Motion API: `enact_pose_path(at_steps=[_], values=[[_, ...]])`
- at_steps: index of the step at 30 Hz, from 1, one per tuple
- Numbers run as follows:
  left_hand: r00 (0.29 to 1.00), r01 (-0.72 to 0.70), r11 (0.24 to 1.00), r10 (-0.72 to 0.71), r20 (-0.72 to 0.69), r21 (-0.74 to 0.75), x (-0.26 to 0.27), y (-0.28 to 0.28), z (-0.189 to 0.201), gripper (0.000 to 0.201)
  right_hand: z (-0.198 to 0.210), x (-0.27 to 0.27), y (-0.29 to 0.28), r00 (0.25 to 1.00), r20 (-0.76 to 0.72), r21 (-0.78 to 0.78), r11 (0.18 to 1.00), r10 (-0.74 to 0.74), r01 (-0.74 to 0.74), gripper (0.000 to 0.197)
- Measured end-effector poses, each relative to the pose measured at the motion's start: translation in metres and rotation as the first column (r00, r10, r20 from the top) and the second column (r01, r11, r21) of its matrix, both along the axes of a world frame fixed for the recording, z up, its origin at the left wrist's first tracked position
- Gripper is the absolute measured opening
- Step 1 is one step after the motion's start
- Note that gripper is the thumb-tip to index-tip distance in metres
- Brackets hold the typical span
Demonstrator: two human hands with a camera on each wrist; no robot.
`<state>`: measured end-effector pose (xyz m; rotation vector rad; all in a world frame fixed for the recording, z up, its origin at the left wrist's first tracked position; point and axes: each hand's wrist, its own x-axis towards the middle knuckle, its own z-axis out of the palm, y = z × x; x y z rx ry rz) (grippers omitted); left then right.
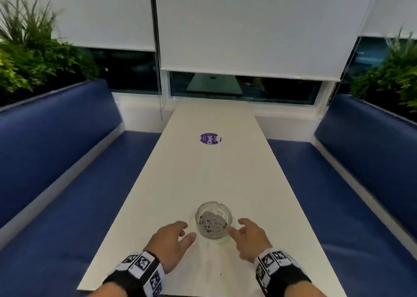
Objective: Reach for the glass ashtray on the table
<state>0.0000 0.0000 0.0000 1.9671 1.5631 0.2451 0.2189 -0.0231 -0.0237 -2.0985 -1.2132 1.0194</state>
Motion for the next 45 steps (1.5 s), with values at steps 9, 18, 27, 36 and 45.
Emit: enact_pose_path(at_steps=[9,18,27,36,45], values=[[0.994,-0.087,0.993,0.091,0.053,-0.074,0.039,0.04,-0.018,0.045,-0.003,-0.005,0.032,0.995,-0.098,-0.012,1.0,-0.02,0.019,0.044],[0.934,-0.229,0.965,0.255,0.249,-0.128,0.047,0.038,-0.028,0.026,-0.014,-0.007,0.027,0.999,0.001,0.024,0.999,-0.034,0.034,0.032],[0.776,-0.28,0.929,0.367,0.513,-0.242,0.035,-0.009,-0.031,0.007,-0.003,-0.015,-0.024,0.95,-0.295,0.114,0.983,-0.101,0.14,0.012],[0.836,-0.162,0.984,0.175,0.519,-0.072,0.036,-0.097,-0.018,0.007,0.014,-0.015,-0.093,0.855,-0.508,0.051,0.987,-0.105,0.152,0.031],[0.908,0.186,0.982,-0.159,0.387,-0.033,0.016,-0.157,-0.025,0.024,-0.012,0.007,-0.191,0.936,-0.347,0.13,0.985,-0.064,0.116,0.027]])
